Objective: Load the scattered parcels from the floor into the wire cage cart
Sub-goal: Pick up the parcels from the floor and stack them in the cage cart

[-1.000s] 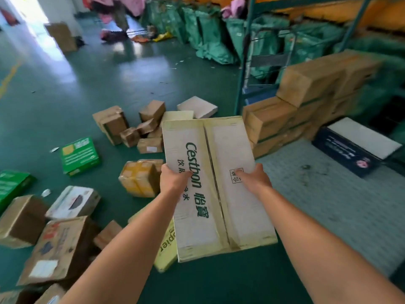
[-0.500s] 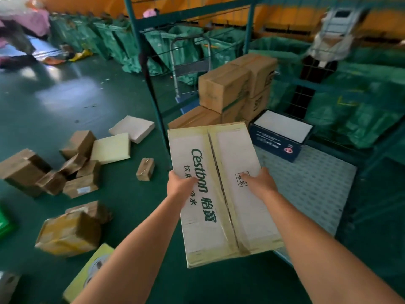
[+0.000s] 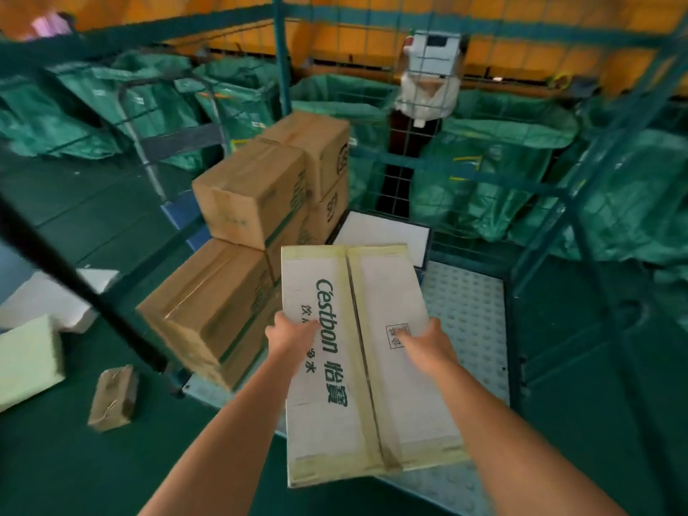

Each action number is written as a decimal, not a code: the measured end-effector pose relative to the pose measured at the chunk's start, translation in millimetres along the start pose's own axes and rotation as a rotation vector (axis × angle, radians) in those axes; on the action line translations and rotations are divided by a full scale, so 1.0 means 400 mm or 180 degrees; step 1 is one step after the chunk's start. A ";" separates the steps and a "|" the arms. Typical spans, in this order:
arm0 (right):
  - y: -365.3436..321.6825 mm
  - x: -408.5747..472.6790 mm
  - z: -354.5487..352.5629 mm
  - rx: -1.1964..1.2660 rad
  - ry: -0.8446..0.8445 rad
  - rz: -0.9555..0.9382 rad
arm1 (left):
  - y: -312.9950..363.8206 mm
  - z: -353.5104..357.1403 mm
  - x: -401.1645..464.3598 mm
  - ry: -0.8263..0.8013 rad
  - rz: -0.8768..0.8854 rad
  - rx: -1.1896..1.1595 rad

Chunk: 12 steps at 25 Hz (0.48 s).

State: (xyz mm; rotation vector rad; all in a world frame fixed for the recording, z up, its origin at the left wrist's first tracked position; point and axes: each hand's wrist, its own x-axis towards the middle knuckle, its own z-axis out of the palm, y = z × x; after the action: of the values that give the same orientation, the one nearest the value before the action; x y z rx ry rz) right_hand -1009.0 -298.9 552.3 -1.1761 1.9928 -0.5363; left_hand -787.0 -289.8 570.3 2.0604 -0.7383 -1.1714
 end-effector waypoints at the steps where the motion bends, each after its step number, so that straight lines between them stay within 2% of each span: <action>1: -0.001 0.036 -0.012 0.0021 0.0015 0.0119 | 0.036 0.031 0.030 -0.0013 0.0034 0.0190; 6: 0.042 0.239 -0.131 0.0354 0.0215 0.0527 | 0.216 0.254 0.120 -0.0359 0.0226 0.0645; 12: 0.125 0.504 -0.365 0.0421 0.0491 0.0703 | 0.431 0.603 0.170 -0.0822 0.0501 0.0750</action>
State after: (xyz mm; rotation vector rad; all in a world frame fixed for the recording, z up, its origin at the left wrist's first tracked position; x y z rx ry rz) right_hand -1210.3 -452.4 532.6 -0.8438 2.1487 -0.6499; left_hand -996.2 -510.7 571.5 2.0128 -1.1903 -1.3267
